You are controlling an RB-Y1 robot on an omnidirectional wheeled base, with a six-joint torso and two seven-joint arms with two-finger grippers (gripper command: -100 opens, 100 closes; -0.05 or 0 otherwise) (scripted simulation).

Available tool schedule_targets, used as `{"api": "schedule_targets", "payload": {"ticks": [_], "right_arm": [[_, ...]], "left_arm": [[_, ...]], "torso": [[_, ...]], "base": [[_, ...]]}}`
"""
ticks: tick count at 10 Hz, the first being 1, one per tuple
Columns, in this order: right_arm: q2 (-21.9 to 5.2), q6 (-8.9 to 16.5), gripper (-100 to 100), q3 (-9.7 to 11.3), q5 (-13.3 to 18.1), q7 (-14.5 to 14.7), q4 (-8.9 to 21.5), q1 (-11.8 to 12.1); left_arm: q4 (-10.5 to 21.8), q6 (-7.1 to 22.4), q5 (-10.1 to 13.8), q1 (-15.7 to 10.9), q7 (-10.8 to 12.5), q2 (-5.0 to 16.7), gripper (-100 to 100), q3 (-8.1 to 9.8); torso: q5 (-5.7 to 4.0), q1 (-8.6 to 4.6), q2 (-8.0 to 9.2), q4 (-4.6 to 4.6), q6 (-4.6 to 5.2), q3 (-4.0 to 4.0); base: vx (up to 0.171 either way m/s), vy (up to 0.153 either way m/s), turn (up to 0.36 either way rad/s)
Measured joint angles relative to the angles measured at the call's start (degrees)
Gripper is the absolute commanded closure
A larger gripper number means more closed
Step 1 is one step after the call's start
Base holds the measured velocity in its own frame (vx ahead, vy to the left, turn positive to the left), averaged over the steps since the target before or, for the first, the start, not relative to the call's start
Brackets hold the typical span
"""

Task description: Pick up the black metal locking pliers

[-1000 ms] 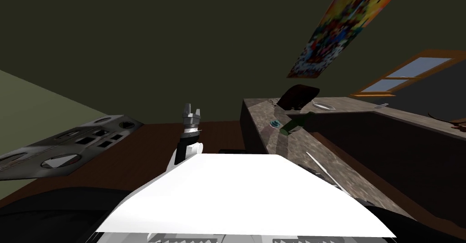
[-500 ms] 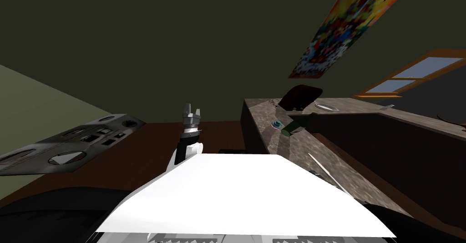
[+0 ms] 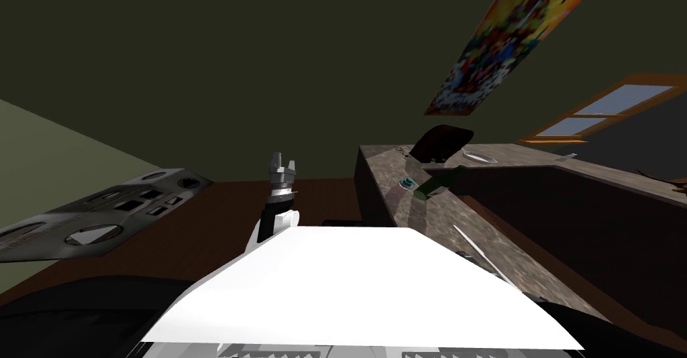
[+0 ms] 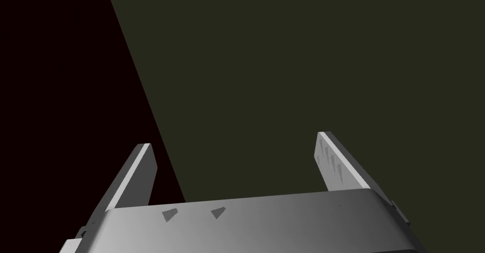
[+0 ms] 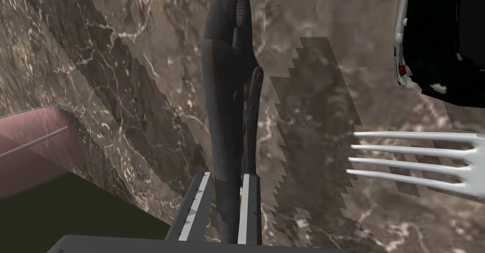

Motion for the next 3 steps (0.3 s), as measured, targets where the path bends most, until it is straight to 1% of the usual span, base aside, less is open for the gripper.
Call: {"api": "schedule_targets", "payload": {"ticks": [1,2,3], "right_arm": [[0.0,-0.2,100,-0.8,-0.1,0.0,-1.0,1.0],[-0.2,-0.1,100,-1.6,0.3,-0.7,-2.2,2.2],[-0.3,-0.1,0,-1.7,0.3,-0.9,-2.4,2.3]], "left_arm": [[0.0,0.0,0.0,0.0,0.0,0.0,0,0.00],[0.0,0.0,0.0,0.0,0.0,0.0,0,0.00],[0.0,0.0,0.0,0.0,0.0,0.0,0,0.00]], "torso": [[-0.02,-0.04,0.02,0.01,0.01,0.02],[-0.02,-0.03,0.03,0.01,-0.02,0.02],[-0.04,-0.02,0.01,0.01,-0.03,0.01]], "base": [[-0.005,-0.025,-0.076],[-0.004,-0.010,-0.007],[0.000,0.000,0.000]]}}
